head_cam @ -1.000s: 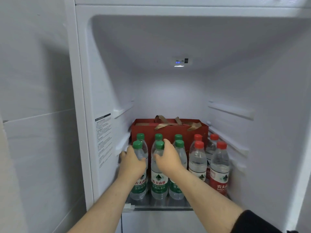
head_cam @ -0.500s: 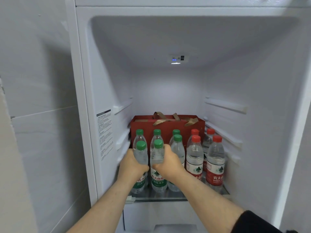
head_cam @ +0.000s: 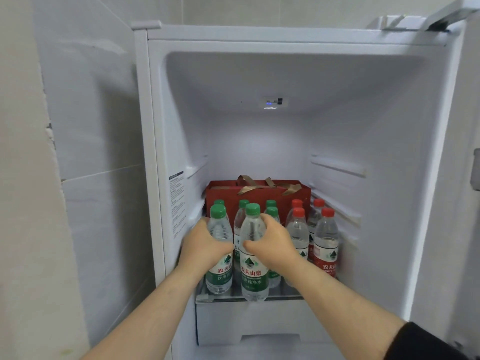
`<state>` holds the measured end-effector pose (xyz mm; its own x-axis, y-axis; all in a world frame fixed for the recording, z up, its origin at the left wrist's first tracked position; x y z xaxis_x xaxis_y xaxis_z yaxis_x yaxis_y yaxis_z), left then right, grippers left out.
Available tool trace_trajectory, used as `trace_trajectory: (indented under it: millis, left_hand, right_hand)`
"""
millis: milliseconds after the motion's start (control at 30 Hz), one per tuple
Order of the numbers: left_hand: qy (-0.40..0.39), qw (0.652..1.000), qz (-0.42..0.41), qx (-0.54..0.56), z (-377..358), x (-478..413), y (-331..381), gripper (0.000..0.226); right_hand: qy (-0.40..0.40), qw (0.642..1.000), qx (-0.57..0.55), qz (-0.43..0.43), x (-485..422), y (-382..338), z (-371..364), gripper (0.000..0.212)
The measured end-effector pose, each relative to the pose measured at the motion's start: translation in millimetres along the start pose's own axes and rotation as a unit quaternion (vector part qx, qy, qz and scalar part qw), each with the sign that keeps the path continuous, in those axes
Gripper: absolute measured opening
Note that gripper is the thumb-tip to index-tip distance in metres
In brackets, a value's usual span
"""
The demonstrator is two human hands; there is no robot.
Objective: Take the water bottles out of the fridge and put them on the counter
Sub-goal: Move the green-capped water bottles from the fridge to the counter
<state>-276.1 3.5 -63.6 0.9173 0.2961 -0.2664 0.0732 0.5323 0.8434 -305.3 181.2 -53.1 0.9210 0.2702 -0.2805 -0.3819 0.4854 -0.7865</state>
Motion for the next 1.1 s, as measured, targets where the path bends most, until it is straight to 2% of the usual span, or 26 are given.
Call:
trace_trajectory:
  millis: [67,100,167,300,567,733,967,1100]
  left_hand:
    - [-0.02,1.0,-0.004,-0.014,3,8,8,0.05]
    - [-0.029,0.999,-0.007,-0.023,5,13,11,0.057]
    - [-0.051,0.998,-0.018,-0.037,6,23,18,0.066]
    - [-0.106,0.993,-0.056,-0.021,0,44,31,0.053]
    - [-0.167,0.979,-0.113,0.006,-16,101,71,0.053]
    - [-0.186,0.974,-0.13,0.011,-21,156,97,0.045]
    - [-0.224,0.964,-0.142,0.021,-35,253,144,0.052]
    - [-0.249,0.957,-0.146,0.038,-47,326,174,0.053]
  right_hand:
    - [0.021,1.0,-0.011,-0.013,10,-4,11,0.036]
    - [0.028,0.999,-0.017,-0.021,17,-5,16,0.032]
    - [0.036,0.998,-0.036,-0.032,30,-6,25,0.037]
    - [0.053,0.996,-0.043,-0.048,68,-9,41,0.057]
    - [0.08,0.993,-0.038,-0.079,158,-11,89,0.028]
    - [0.103,0.99,-0.014,-0.091,226,-18,123,0.032]
    - [0.111,0.99,0.005,-0.084,335,-37,160,0.062]
    - [0.122,0.989,-0.001,-0.086,415,-45,187,0.052]
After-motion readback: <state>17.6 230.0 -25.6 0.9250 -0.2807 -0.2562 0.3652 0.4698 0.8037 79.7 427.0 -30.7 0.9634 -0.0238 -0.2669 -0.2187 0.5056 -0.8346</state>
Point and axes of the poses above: each hand's wrist, its own x-axis away from the middle knuckle, its own z-axis out of the back of the hand, y = z × x, the point moved 10 cm from there along -x, towards the middle knuckle, and after that the axes turned 5 degrees about -y, right-handed, at the moved point
